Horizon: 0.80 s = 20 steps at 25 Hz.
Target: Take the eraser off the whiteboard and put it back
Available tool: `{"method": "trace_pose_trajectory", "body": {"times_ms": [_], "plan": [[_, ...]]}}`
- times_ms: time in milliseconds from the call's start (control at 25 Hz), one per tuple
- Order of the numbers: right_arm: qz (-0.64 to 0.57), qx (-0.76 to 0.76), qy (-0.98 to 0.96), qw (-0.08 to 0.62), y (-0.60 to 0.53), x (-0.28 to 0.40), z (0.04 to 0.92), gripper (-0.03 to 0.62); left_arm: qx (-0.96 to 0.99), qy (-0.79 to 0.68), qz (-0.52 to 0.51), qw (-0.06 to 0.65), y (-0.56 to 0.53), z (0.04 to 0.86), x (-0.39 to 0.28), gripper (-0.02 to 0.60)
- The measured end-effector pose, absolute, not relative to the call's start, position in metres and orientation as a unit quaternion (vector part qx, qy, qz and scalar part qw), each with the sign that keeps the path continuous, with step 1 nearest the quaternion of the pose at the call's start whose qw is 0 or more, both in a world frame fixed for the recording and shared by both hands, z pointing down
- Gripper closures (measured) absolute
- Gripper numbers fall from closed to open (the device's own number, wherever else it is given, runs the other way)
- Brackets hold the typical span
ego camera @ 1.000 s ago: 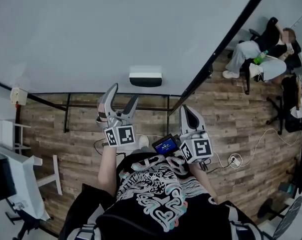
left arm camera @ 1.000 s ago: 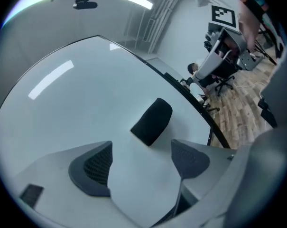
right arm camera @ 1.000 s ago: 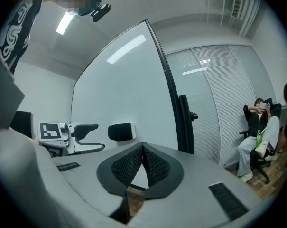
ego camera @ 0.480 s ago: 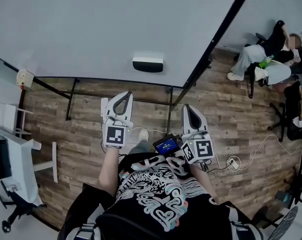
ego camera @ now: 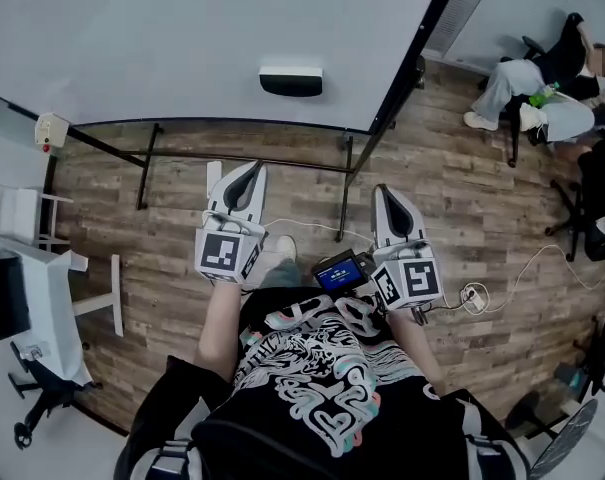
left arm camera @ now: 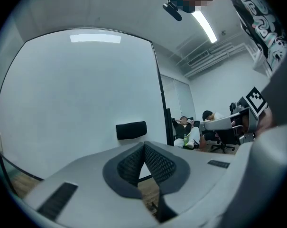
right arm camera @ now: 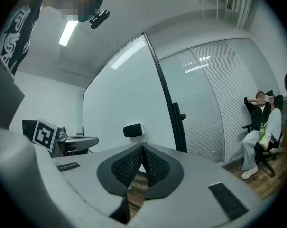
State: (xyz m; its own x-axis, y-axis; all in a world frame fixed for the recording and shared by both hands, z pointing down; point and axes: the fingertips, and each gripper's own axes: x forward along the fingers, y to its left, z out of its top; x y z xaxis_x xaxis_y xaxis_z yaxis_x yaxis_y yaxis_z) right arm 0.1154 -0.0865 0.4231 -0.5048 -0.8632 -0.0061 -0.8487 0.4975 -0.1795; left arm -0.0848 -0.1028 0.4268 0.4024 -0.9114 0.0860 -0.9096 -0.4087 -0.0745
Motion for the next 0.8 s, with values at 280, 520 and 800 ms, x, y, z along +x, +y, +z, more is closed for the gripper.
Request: {"method": "trace_pose_trajectory", "body": {"times_ms": [280, 520, 800], "plan": [[-0.075, -0.495, 0.864, 0.045, -0.079, 0.108, 0.424, 0.576, -0.852, 0.523, -0.031, 0.014, -0.094, 0.421, -0.075, 0.552], [-0.069, -0.500, 0.863, 0.032, -0.076, 0.088, 0.427, 0.577, -0.852, 0.523, -0.023, 0.009, -0.091, 0.421, -0.094, 0.552], [-0.072, -0.495, 0.865, 0.036, -0.074, 0.059, 0.430, 0.577, -0.853, 0.520, -0.042, 0.023, -0.092, 0.431, -0.115, 0.552]]}}
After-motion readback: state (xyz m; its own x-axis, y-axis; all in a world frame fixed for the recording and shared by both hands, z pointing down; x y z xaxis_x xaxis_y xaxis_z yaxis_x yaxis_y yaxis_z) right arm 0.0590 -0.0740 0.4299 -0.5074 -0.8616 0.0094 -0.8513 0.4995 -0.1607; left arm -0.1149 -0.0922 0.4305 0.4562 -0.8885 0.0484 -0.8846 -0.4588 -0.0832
